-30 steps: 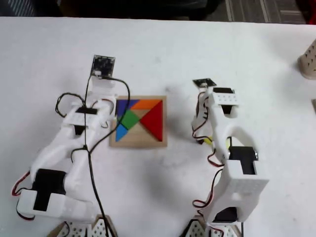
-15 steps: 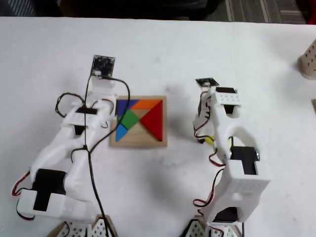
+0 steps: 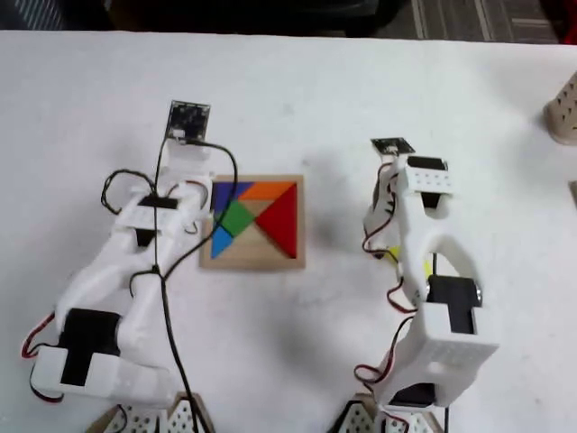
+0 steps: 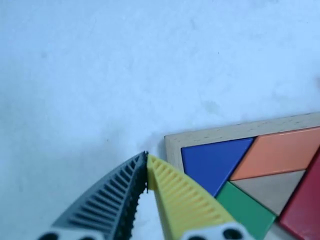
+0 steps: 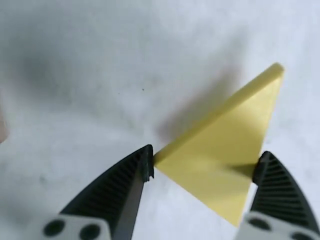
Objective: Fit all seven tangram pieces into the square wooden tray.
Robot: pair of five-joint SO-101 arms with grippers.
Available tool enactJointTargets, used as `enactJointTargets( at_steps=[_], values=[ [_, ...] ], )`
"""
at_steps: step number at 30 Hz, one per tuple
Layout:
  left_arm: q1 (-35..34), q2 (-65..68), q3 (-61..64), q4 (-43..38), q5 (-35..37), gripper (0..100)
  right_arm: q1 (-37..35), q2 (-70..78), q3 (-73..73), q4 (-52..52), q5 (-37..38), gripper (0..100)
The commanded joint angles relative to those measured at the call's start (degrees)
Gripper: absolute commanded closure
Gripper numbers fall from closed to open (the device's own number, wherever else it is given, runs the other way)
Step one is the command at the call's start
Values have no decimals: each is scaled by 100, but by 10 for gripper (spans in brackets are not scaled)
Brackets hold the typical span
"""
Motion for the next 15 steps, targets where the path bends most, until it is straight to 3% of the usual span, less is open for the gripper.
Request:
enactJointTargets(
  at_steps=[1,4,15],
  values=[
    [-136,-31,-281,-114,-70,980,-233,-514,-141,215,-62,704],
    [-295,-48,-316,-123,-70,980,-514,-708,-158,409,-299,704],
    [-787,-31,-598,-79,-18,980,-2167,-1130,-765,655,-3033,704]
  ],
)
